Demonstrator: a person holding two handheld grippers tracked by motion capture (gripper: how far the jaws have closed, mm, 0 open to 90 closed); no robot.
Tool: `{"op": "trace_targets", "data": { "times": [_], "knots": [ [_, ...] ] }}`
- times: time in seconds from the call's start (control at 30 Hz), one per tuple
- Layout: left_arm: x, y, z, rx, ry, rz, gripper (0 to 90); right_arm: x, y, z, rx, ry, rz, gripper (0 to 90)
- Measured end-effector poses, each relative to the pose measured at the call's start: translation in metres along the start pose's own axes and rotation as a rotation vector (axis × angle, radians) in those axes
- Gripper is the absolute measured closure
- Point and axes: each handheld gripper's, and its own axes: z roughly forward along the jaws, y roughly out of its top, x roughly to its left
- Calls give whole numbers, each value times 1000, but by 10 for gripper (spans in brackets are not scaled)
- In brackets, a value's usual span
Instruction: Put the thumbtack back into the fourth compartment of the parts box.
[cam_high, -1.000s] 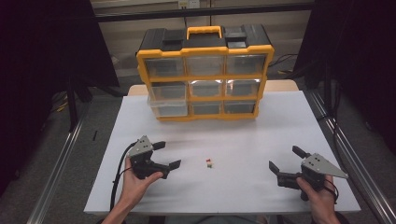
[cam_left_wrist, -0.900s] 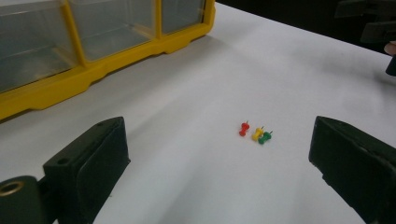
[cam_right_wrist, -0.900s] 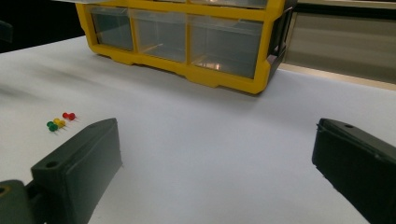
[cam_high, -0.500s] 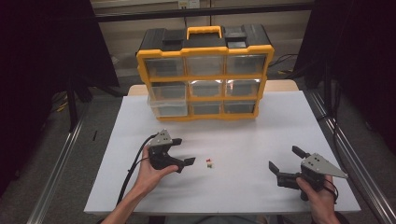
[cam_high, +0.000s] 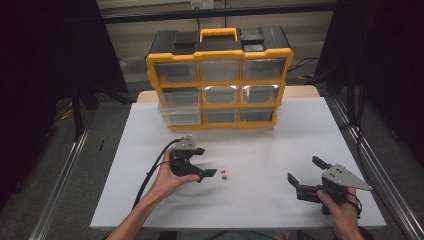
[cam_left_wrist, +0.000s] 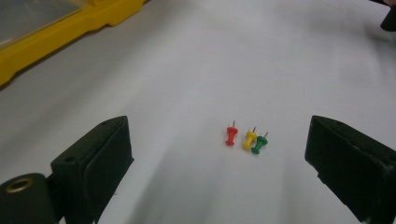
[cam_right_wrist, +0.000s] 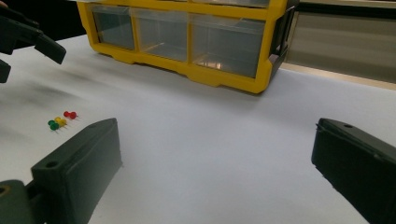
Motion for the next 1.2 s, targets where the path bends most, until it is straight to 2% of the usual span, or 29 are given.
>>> {"op": "trace_targets", "data": {
  "times": [0.13,0.23,0.27,0.4,0.47,0.53,0.63,0.7,0.73,0.77,0.8,0.87,1.03,1.07,1.1,1.13,1.2],
  "knots": [
    [1,3,8,17,-32,-16,85,0,0,0,3,1,-1,14],
    [-1,6,13,89,-28,26,94,0,0,0,7,8,-2,14],
    [-2,7,16,89,-39,36,98,0,0,0,8,8,-1,14],
    [-3,15,22,163,-60,65,139,0,0,0,8,9,-2,14],
    [-3,18,24,184,-46,93,137,0,0,0,7,7,-2,14],
    [-2,21,26,198,-44,95,160,0,0,0,7,10,-3,14],
    [0,25,28,257,-46,129,163,0,0,0,4,8,-5,14],
    [0,26,30,270,-39,127,171,0,0,0,6,10,-7,14],
    [1,28,30,292,-47,139,178,0,0,0,5,10,-9,14],
    [1,28,31,278,-40,148,204,0,0,0,6,11,-7,14],
    [3,31,31,319,-59,149,222,0,0,0,7,11,-7,14],
    [2,31,35,312,-32,152,230,0,0,0,6,11,-7,14],
    [2,35,40,339,-52,179,328,1,0,0,7,13,-7,14],
    [4,37,41,361,-73,175,333,0,0,0,7,12,-7,14],
    [3,36,42,361,-65,174,362,0,0,0,6,13,-8,14],
    [4,38,43,386,-84,178,364,1,0,0,6,13,-8,14],
    [3,37,47,376,-77,173,404,1,0,0,7,14,-7,14]
  ]
}}
